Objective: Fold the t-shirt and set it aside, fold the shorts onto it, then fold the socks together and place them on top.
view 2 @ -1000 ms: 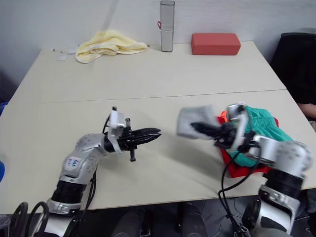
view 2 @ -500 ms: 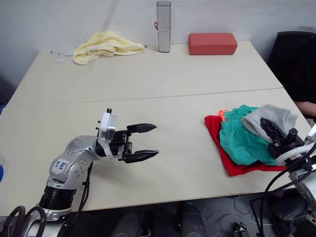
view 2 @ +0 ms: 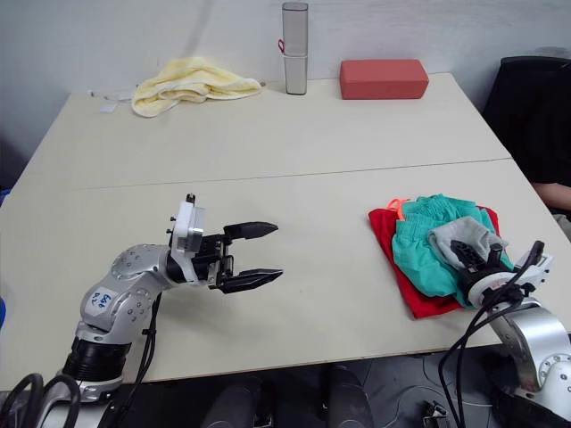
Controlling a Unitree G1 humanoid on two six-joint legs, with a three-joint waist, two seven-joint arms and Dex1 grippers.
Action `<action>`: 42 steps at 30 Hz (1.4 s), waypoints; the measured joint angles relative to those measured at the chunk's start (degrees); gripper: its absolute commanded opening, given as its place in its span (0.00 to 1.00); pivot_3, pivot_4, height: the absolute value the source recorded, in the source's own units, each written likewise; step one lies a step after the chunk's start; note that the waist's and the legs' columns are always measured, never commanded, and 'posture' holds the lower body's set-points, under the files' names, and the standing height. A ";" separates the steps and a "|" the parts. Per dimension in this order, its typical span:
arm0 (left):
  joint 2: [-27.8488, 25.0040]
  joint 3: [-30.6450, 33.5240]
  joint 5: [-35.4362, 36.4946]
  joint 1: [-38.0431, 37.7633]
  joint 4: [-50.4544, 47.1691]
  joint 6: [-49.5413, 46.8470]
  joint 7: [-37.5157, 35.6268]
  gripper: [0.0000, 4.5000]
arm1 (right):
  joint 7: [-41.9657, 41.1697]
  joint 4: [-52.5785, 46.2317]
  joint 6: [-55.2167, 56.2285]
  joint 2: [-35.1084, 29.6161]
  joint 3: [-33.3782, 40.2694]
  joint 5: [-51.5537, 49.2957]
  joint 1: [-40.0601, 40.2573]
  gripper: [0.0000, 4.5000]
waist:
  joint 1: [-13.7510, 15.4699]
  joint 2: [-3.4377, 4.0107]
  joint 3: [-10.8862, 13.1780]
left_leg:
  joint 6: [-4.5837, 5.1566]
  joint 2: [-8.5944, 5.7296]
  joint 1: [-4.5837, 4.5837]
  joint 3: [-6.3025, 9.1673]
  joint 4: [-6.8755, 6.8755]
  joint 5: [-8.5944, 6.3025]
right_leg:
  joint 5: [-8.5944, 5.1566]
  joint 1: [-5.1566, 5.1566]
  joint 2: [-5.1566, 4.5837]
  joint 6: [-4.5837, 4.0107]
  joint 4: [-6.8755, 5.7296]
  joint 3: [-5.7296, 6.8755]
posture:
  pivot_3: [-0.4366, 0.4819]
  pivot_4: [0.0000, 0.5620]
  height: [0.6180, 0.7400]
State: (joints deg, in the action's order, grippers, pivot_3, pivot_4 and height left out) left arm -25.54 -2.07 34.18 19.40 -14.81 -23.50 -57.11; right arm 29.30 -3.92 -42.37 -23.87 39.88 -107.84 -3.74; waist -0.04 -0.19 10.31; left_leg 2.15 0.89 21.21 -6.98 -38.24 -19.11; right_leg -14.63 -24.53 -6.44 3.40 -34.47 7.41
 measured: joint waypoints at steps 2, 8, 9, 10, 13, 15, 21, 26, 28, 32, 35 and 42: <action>0.00 0.00 0.00 -0.04 -0.21 0.31 0.17 1.00 | 1.81 0.18 0.84 -0.60 -0.10 -1.90 -0.49 0.23 | 0.00 0.00 0.00 | 0.01 0.00 0.00 -0.01 -0.01 0.00 | 0.00 0.00 -0.01 0.00 0.00 -0.01 | 0.48 0.27 1.00; -0.42 0.38 -0.07 -1.15 -0.24 0.71 0.40 1.00 | 5.61 0.21 0.18 -2.58 1.75 -4.05 -2.97 0.64 | 0.02 0.00 0.00 | 0.01 0.00 0.01 0.01 0.00 0.01 | 0.00 -0.01 0.00 0.00 0.00 0.00 | 0.48 0.27 1.00; -0.54 0.61 -0.10 -1.18 -0.23 0.88 0.39 1.00 | 7.06 -0.17 -1.32 -1.45 3.43 -4.05 -4.34 0.72 | 0.04 0.00 0.00 | 0.01 0.00 0.01 0.01 0.00 0.01 | 0.00 -0.01 -0.01 0.00 0.00 -0.01 | 0.48 0.27 1.00; -0.57 0.75 -0.11 -1.17 -0.23 0.97 0.39 1.00 | 8.12 -0.57 -2.72 -0.21 4.88 -4.09 -5.57 0.80 | 0.03 0.00 0.00 | 0.00 0.01 0.02 0.02 0.00 0.02 | 0.00 -0.01 0.00 0.00 0.00 0.00 | 0.48 0.27 1.00; -0.63 0.93 -0.15 -1.16 -0.22 1.09 0.28 1.00 | 11.63 -1.23 -8.10 1.19 8.53 -4.10 -7.19 0.99 | 0.05 0.04 -0.01 | 0.00 0.01 0.04 0.02 0.02 0.02 | 0.00 -0.02 -0.01 0.00 0.01 -0.01 | 0.48 0.27 1.00; -1.20 1.06 -0.22 -1.17 -0.08 1.15 0.04 1.00 | 12.63 -1.07 -11.47 0.67 11.01 -4.11 -7.27 0.99 | 0.32 0.04 -0.01 | 0.02 0.00 0.08 0.06 0.01 0.03 | 0.00 -0.02 -0.01 0.00 0.05 0.01 | 0.48 0.27 1.00; -4.22 1.17 -0.24 -1.41 0.03 0.88 -2.50 1.00 | 9.53 4.51 -22.35 -8.44 18.23 -4.15 -4.31 0.99 | 0.33 0.05 0.00 | 0.09 -0.02 0.09 0.03 0.04 0.02 | 0.01 -0.01 0.00 0.02 0.15 0.01 | 0.48 0.27 1.00; -5.12 1.39 -0.49 -2.09 1.44 1.32 -3.85 1.00 | 1.83 12.12 -30.80 -16.95 19.89 -4.16 2.28 0.99 | 0.34 0.06 -0.01 | 0.13 -0.02 0.09 0.00 0.05 0.02 | 0.01 -0.01 0.00 0.02 0.15 0.00 | 0.48 0.27 1.00; -6.79 1.86 -0.69 -2.84 2.46 1.49 -4.37 1.00 | -4.01 13.27 -34.39 -21.90 20.24 -4.08 9.05 0.99 | 0.76 0.16 0.03 | 0.25 -0.02 0.09 0.02 0.13 -0.04 | 0.00 -0.02 0.02 0.03 0.21 0.01 | 0.48 0.27 1.00; -10.89 4.94 -1.38 -5.76 4.16 2.15 -4.65 1.00 | -24.84 7.69 -42.92 -31.70 26.78 1.63 20.26 0.99 | 0.87 0.30 0.06 | 0.44 0.01 0.09 -0.06 0.18 -0.15 | 0.02 -0.02 0.07 0.10 0.35 -0.06 | 0.48 0.27 1.00; -13.93 7.82 -2.67 -9.48 4.12 2.78 -4.47 1.00 | -45.19 0.38 -40.42 -37.09 30.21 13.96 23.56 0.99 | 0.38 0.10 0.05 | 0.41 0.12 0.06 0.02 0.19 -0.19 | -0.05 0.06 0.20 0.21 0.56 -0.08 | 0.48 0.27 1.00; -15.79 14.21 -3.74 -16.65 0.64 4.16 -0.87 1.00 | -85.10 -12.80 -1.81 -40.62 8.53 48.55 18.15 0.99 | 0.45 -0.03 0.13 | 0.00 0.10 0.09 0.06 0.18 -0.26 | -0.03 -0.01 0.19 0.24 0.58 -0.08 | 0.48 0.27 1.00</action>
State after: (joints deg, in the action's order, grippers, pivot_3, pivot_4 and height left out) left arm -41.33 12.15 30.43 2.75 -14.17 -19.33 -57.98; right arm -55.81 -16.72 -44.18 -64.49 48.41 -59.30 14.41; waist 0.41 -0.22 10.44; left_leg 2.15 0.99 21.30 -6.93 -38.06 -19.37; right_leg -14.66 -24.54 -6.25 3.64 -33.88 7.33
